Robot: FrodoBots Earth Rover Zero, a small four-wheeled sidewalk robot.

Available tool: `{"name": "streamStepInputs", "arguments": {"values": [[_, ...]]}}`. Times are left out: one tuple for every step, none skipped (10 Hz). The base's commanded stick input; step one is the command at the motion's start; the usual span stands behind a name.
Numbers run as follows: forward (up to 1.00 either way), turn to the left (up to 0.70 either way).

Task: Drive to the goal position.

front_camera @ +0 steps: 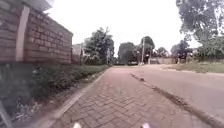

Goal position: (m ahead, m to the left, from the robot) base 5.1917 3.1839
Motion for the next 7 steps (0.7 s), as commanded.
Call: {"name": "streamStepInputs", "arguments": {"values": [[0.5, -0.44], [0.5, -0.5], [0.5, -0.5], [0.5, -0.5], [0.5, -0.5], [0.5, -0.38], [0.5, -0.27]]}}
